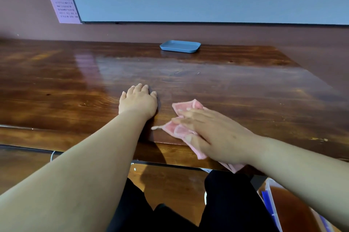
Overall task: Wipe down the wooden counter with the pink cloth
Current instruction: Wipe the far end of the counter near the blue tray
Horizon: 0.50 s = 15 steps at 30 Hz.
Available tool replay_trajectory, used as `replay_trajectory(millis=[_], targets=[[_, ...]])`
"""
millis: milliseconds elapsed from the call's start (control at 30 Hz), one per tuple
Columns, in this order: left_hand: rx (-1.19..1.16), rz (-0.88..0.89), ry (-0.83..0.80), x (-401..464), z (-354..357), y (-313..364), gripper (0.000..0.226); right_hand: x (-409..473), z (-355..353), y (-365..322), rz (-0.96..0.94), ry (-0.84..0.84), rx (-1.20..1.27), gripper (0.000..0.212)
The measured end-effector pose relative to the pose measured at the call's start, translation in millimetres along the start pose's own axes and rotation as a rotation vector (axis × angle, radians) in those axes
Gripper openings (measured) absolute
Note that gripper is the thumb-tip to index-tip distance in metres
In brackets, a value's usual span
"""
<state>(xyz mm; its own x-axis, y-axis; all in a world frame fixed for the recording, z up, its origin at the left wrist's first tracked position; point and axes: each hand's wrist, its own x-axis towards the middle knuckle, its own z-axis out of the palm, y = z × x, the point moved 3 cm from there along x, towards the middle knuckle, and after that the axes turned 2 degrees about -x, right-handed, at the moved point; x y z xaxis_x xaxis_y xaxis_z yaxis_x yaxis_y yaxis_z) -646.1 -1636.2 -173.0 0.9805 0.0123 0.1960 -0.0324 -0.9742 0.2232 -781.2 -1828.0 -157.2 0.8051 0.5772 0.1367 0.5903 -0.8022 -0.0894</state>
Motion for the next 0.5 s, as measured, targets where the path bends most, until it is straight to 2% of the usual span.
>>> replay_trajectory(millis=[133, 233, 333, 400, 500], targets=[[-0.004, -0.009, -0.003, 0.9, -1.1, 0.9, 0.051, 18.8, -3.4, 0.8, 0.042, -0.034, 0.082, 0.048], [-0.023, 0.006, -0.019, 1.8, -5.5, 1.7, 0.05, 40.0, -5.6, -1.5, 0.102, -0.03, -0.011, 0.05], [-0.026, 0.027, -0.084, 7.0, -12.4, -5.8, 0.049, 26.8, -2.6, -11.9, -0.006, -0.009, -0.018, 0.051], [-0.012, 0.003, -0.037, 11.1, -21.5, -18.0, 0.043, 15.3, -0.8, -15.4, -0.067, -0.027, 0.011, 0.054], [-0.016, -0.103, 0.096, 13.1, -32.7, -45.2, 0.041, 29.7, -0.1, -13.8, -0.042, -0.063, 0.06, 0.053]])
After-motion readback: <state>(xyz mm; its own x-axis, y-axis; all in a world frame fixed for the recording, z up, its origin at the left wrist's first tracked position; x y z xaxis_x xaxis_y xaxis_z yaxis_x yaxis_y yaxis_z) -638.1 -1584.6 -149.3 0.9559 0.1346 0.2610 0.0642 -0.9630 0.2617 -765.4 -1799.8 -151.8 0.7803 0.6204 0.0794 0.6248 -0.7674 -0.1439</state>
